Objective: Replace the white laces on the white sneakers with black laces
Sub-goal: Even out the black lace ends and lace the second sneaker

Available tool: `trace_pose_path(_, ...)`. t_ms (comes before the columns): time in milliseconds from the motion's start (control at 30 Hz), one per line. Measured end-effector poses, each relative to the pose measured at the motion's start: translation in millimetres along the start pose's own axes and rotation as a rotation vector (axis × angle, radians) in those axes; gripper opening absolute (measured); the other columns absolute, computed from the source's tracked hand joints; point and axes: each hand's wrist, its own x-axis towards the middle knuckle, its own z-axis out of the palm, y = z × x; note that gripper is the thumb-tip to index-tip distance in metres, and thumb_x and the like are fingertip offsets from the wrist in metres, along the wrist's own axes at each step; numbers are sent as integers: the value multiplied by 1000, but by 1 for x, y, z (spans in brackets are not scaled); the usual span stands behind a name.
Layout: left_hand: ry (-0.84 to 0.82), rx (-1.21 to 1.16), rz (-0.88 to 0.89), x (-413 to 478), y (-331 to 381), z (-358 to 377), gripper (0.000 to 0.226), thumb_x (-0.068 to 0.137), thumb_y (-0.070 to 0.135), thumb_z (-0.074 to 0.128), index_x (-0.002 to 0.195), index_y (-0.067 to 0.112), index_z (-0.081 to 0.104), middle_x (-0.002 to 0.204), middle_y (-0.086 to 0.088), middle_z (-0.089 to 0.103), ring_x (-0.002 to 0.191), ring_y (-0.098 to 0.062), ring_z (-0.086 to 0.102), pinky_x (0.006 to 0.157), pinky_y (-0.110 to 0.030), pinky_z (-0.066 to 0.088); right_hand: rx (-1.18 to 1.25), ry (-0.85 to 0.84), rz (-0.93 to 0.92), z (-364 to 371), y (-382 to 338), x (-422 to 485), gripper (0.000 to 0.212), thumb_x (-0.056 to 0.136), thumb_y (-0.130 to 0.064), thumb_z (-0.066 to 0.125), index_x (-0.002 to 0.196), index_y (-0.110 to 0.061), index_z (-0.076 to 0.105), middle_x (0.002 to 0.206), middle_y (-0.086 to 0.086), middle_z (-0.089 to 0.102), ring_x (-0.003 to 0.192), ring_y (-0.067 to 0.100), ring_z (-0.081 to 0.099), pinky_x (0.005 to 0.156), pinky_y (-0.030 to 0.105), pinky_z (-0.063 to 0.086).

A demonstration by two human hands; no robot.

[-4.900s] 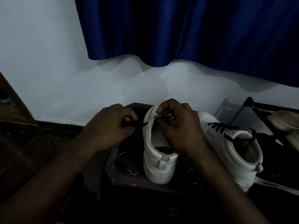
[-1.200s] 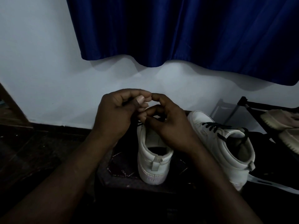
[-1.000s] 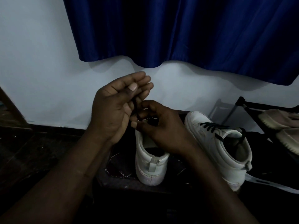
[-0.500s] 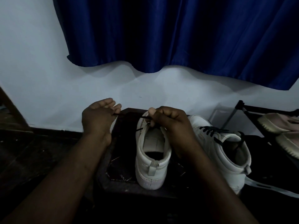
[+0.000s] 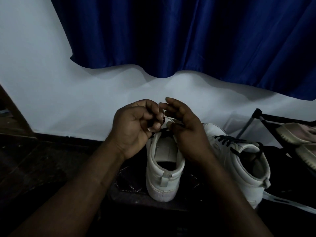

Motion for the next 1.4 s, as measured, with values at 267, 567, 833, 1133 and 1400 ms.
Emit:
trace_pose_path(267,-30,30,54,0,6,-5,35,76,-6,37,62,12,64,69,-10,60,53,-18,47,55,-26,35,-122,43,-49,2,-6,-4,20,95,-7,69,105,-22,77,96,-6,79,94,15,74,90,48,59)
trace_pose_path(567,233,777,239,2,7,-32,36,101,-2,50,101,25,73,89,2,73,75,-21,66,72,-34,47,330,428,-43,-14,-18,0,9,99,-5,66,107,-2,69,81,5,77,72,12,67,71,24,55)
trace_pose_path(833,414,1005,228,5,-2,-37,30,101,2,55,101,24,76,107,4,71,74,5,69,61,-4,44,376,509,-57,-20,-19,1,9,102,-12,63,101,-10,72,78,-1,72,65,10,57,66,23,50)
trace_pose_path(1133,321,957,213,-1,1,-27,39,90,10,71,114,40,71,122,22,68,121,1,58,94,-27,52,119,276,66,-11,-11,-4,11,95,-19,75,96,-11,67,85,7,79,71,12,68,67,31,50)
trace_pose_path(1400,53,871,250,-6,-14,-4,33,92,11,74,119,31,73,106,13,77,102,-6,73,94,-39,59,-33,139,46,-5,0,-2,11,98,-17,68,103,-17,78,94,0,79,91,22,75,87,48,60)
